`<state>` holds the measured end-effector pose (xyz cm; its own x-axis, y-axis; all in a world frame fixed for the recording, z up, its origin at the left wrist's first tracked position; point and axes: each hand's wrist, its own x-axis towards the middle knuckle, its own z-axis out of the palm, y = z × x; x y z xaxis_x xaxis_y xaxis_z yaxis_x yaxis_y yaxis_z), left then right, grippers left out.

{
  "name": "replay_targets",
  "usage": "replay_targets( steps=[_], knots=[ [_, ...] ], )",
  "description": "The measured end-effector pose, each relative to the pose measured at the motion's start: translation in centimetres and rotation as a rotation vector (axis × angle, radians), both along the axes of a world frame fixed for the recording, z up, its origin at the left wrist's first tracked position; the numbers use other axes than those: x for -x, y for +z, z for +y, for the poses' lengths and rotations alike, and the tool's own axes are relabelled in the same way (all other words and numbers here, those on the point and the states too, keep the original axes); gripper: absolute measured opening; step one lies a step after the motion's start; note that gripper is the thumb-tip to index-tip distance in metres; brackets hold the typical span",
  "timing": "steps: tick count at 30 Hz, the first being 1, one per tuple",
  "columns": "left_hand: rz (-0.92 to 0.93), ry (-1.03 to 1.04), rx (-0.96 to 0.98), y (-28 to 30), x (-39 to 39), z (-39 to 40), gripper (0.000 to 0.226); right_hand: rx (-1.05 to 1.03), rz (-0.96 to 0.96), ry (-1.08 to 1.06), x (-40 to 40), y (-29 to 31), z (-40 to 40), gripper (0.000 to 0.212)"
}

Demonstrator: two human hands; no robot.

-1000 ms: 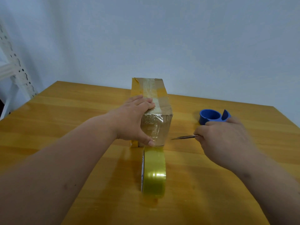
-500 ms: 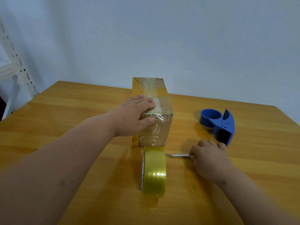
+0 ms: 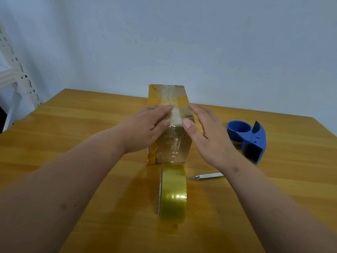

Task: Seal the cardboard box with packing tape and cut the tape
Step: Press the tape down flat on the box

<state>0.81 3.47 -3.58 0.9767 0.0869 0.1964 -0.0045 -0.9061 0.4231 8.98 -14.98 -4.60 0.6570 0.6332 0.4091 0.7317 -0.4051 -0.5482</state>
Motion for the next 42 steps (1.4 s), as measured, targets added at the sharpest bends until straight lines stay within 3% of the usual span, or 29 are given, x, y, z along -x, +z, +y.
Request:
replay_targets(
  steps=[5,13,17,31,42],
  knots=[
    [-0.102,0.037,0.007,-0.6,0.0,-0.1,0.043,0.165,-0.126,0.046,-0.6,-0.6,1.4,0.054],
    [-0.188,0.050,-0.075,-1.7,-0.4,-0.2,0.046,0.137,-0.161,0.043,-0.6,-1.6,1.4,0.048],
    [-0.183,0.029,-0.073,-1.8,-0.3,-0.1,0.057,0.090,-0.144,0.051,-0.6,-1.7,1.3,0.050],
    [-0.196,0.027,-0.109,-1.9,0.0,-0.3,0.060,0.132,-0.132,0.107,-0.7,-1.8,0.7,0.071],
    [-0.160,0.015,-0.095,-1.6,0.0,-0.4,0.062,0.142,-0.120,0.128,-1.0,-1.7,0.4,0.064]
  ],
)
